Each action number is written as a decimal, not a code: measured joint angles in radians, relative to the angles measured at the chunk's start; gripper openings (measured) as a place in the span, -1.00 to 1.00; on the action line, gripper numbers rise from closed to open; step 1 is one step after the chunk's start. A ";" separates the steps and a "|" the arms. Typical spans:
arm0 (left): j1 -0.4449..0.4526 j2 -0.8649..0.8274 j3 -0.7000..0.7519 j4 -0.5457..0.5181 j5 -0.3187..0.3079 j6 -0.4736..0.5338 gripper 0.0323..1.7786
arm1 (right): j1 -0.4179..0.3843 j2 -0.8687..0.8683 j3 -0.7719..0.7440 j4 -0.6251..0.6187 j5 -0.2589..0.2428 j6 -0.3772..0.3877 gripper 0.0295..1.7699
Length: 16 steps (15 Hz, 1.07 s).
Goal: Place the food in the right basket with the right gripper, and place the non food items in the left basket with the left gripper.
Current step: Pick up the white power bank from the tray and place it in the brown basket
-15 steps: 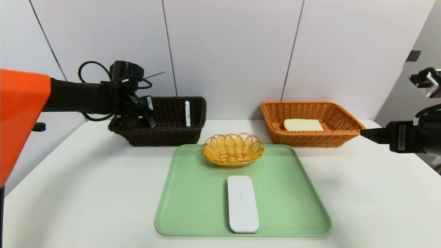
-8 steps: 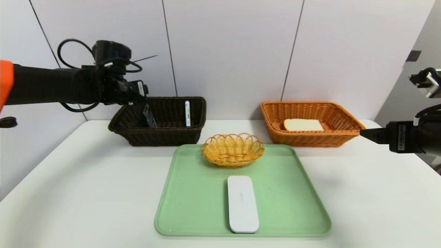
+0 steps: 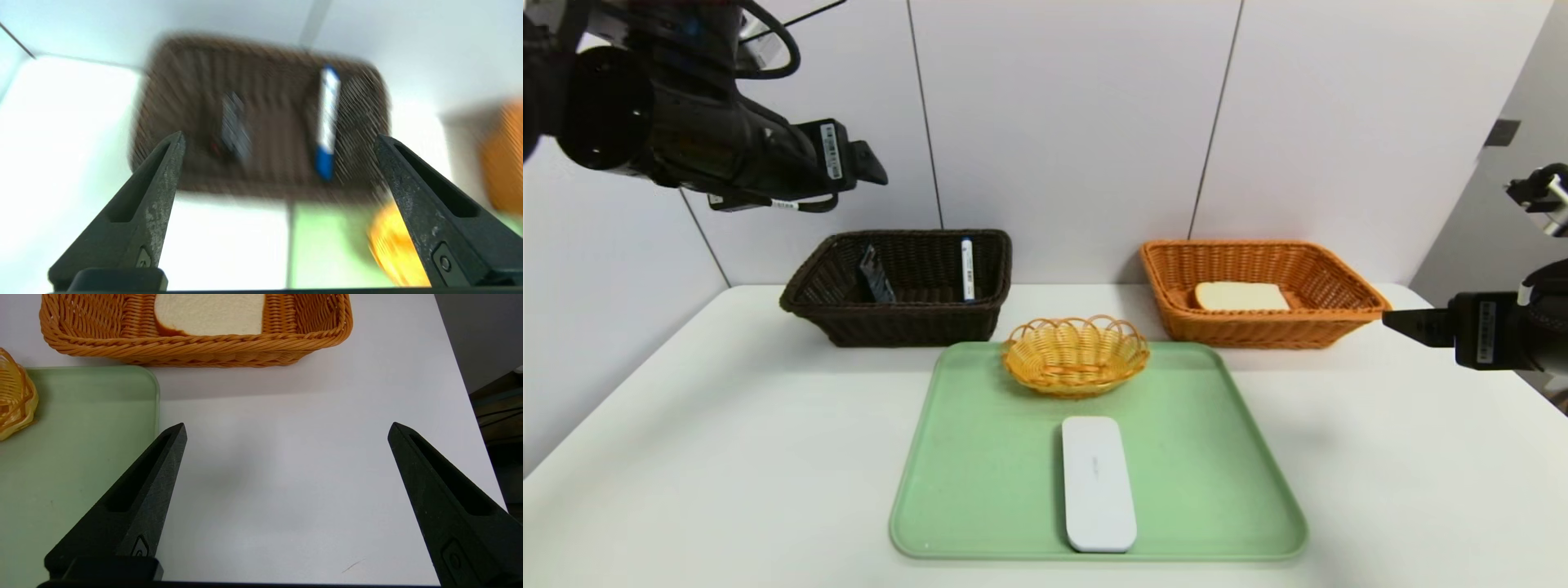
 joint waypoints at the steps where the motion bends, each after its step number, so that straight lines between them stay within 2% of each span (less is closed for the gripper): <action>1: -0.051 -0.030 -0.001 0.073 0.001 -0.027 0.85 | 0.000 -0.005 0.002 0.000 0.000 0.000 0.92; 5: -0.214 -0.078 -0.001 0.240 0.008 -0.139 0.88 | 0.003 -0.027 0.017 0.000 -0.002 0.000 0.92; 8: -0.326 -0.058 -0.003 0.325 0.020 -0.236 0.88 | 0.002 -0.038 0.023 0.000 -0.001 0.000 0.92; 12: -0.411 0.020 -0.014 0.342 0.030 -0.279 0.89 | 0.003 -0.044 0.024 -0.001 -0.001 0.000 0.92; 16: -0.475 0.128 -0.088 0.379 0.032 -0.333 0.90 | 0.001 -0.044 0.024 -0.001 0.000 0.000 0.92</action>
